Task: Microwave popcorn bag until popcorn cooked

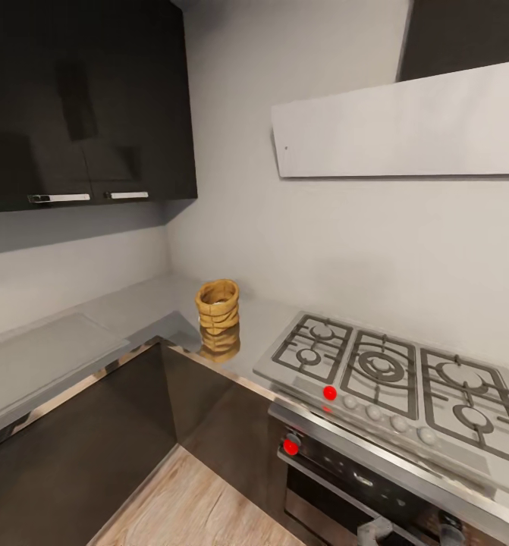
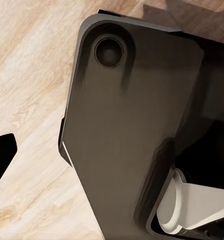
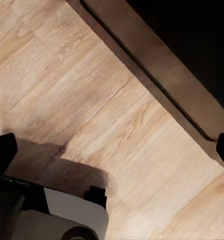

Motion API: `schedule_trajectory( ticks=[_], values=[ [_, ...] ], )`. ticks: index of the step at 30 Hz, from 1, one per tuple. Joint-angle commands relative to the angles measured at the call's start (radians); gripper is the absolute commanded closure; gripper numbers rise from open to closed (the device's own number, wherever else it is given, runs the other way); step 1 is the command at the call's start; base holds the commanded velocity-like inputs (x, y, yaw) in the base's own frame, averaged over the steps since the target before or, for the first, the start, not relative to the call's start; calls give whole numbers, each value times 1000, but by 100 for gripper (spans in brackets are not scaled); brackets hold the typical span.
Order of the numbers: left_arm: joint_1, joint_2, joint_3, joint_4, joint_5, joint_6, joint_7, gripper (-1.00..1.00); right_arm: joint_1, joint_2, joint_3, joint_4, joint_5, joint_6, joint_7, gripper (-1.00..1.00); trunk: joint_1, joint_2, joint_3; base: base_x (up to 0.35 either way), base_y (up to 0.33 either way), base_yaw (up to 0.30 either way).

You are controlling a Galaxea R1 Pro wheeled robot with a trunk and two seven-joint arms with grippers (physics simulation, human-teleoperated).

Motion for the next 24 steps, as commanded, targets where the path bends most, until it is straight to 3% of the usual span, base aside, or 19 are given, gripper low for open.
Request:
schedule_trajectory(
  ticks=[1,6,8,13,14,19,24],
  values=[
    [0,0,5,-2,3,-1,0,-100,0,5,0,-68,10,47,30,-100,0,-1,-2,0,0,0],
    [0,0,6,-2,3,-1,0,-100,-1,39,125,-360,4,233,79,-100,0,-1,-2,0,0,0],
    [0,0,6,-2,3,-1,0,-100,-1,54,148,-454,1,294,90,-100,0,-1,-2,0,0,0],
    [0,0,4,-2,4,-1,0,-100,-11,139,166,-739,2,479,159,-100,0,-1,-2,0,0,0],
    [0,0,4,-2,4,-1,0,-100,-46,158,183,-781,2,525,165,-100,0,-1,-2,0,0,0],
    [0,0,4,-2,2,-1,0,-100,-224,176,210,-806,0,646,171,-100,0,-1,-2,0,0,0],
    [0,0,4,-2,2,0,0,-100,-387,176,210,-804,2,667,165,-100,0,-1,-2,0,0,0]
  ],
)
